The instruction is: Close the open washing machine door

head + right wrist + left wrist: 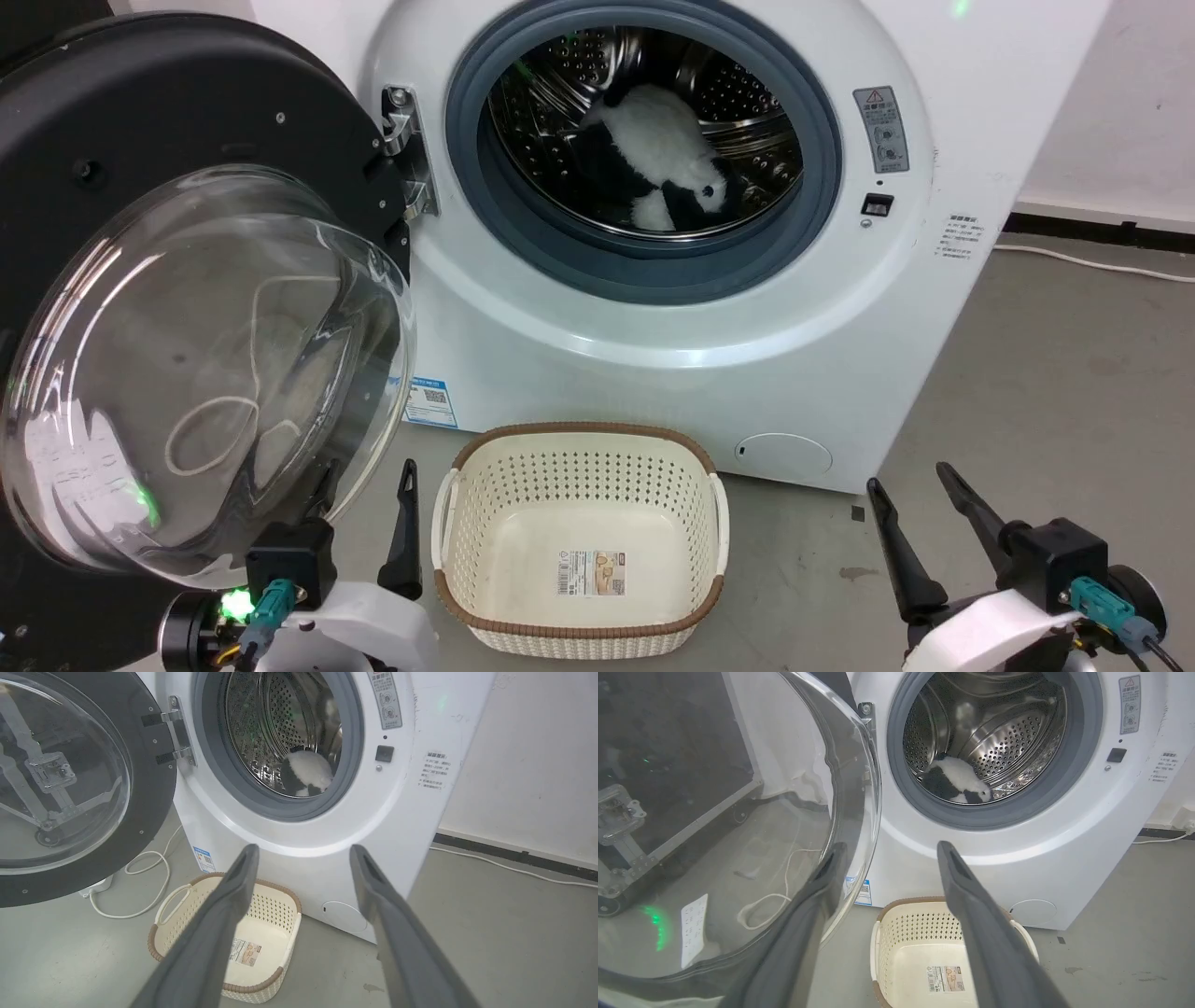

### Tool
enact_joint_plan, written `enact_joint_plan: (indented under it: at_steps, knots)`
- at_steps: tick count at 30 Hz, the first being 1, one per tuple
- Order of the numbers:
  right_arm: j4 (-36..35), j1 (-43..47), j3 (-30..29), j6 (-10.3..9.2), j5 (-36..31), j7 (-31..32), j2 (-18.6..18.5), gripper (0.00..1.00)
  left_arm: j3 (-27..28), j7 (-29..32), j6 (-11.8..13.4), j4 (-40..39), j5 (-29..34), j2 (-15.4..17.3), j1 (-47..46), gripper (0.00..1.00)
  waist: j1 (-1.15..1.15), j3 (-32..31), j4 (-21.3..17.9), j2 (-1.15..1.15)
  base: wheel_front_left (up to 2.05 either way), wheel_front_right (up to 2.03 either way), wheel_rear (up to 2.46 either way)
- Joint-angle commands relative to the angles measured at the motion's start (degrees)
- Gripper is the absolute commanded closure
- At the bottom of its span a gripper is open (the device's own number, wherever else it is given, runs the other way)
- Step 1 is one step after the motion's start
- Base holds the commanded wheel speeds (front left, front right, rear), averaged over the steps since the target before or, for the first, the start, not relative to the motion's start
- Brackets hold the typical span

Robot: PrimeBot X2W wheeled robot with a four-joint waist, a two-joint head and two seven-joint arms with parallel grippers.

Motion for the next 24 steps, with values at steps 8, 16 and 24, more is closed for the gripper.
enact_joint_plan:
  at_steps: [8,16,24]
  knots:
    - [1.2,1.0,0.6,0.01,2.3,-1.9,0.0,0.00,-0.8,-1.9,0.3,1.1,-1.8,0.0,0.4,1.00,-0.01,-0.1,0.1,0.00,0.00,0.00,0.00]
    - [1.9,1.2,0.8,0.02,3.7,-2.9,0.0,0.00,-1.2,-2.9,0.0,1.0,-2.8,0.0,0.3,1.00,-0.01,-0.2,0.3,0.00,0.00,0.00,0.00]
    - [2.6,1.6,0.8,0.02,5.0,-3.8,0.0,0.00,0.1,-3.8,0.2,-5.9,-4.3,0.0,-0.5,1.00,-0.01,-0.2,2.0,0.00,0.00,0.00,0.00]
